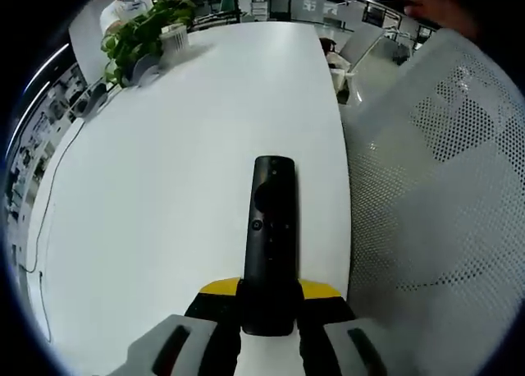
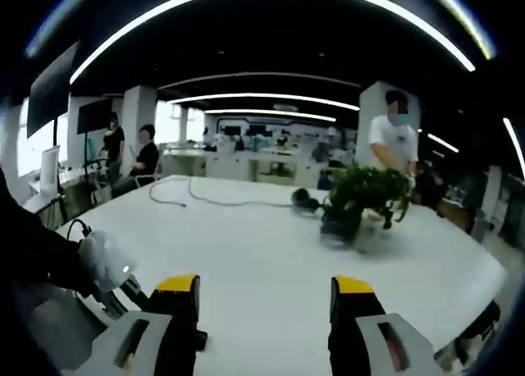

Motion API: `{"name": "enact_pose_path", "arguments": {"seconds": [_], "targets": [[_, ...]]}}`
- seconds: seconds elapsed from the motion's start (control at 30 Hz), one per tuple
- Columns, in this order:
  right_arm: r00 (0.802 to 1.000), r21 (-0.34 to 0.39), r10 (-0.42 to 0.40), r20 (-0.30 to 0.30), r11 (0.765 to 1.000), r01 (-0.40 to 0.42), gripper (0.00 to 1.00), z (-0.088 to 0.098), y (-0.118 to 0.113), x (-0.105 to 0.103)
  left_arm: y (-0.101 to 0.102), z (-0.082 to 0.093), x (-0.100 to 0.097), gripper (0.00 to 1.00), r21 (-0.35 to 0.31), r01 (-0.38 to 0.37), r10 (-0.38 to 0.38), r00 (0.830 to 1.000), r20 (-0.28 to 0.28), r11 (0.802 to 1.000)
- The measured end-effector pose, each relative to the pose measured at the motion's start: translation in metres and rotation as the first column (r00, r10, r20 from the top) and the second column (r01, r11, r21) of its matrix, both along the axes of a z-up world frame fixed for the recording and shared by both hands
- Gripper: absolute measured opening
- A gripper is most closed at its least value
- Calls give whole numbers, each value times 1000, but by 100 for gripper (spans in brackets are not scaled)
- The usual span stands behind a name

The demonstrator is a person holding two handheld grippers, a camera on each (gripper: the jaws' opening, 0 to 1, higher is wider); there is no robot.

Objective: Press the specified remote control buttons in sequence, fully releasing each button before pressing the next.

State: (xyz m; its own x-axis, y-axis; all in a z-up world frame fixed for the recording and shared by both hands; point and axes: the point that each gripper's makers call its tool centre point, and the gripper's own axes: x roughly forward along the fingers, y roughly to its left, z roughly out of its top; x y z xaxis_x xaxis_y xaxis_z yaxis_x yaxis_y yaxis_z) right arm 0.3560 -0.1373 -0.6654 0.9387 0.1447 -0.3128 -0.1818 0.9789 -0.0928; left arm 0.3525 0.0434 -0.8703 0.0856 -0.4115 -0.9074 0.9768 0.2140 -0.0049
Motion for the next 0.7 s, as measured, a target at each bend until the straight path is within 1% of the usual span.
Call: {"name": "enact_pose_path", "arguments": {"seconds": [0.1,0.17,0.23,0.33,0.4,0.43,0.57,0.63,0.7], "targets": [[999,12,-33,19,999,33,78,-6,3,2,5,0,9,25,17,3,-3,1000,-3,1000],[999,5,-37,10,999,37,79,-11,5,2,9,0,16,25,27,7,-7,1000,-4,1000],[999,-27,-40,5,999,40,77,-11,3,2,13,-1,23,25,35,10,-10,1000,-6,999],[1000,-6,-18,8,1000,18,81,-14,6,3,18,-1,35,25,52,17,-16,1000,-9,999],[1000,-6,12,-10,1000,-12,83,-20,10,3,21,-1,44,25,69,26,-25,1000,-12,997],[999,-14,28,-33,999,-28,85,-24,13,3,22,-2,48,25,76,34,-33,999,-13,997],[997,-62,50,-61,997,-54,93,-31,18,3,23,-1,60,25,98,55,-53,998,-21,994],[996,-73,54,-70,996,-59,93,-32,18,2,24,-1,65,25,102,65,-63,998,-23,993],[996,-69,50,-79,996,-56,93,-34,17,2,25,-1,70,25,104,72,-70,997,-23,992]]}}
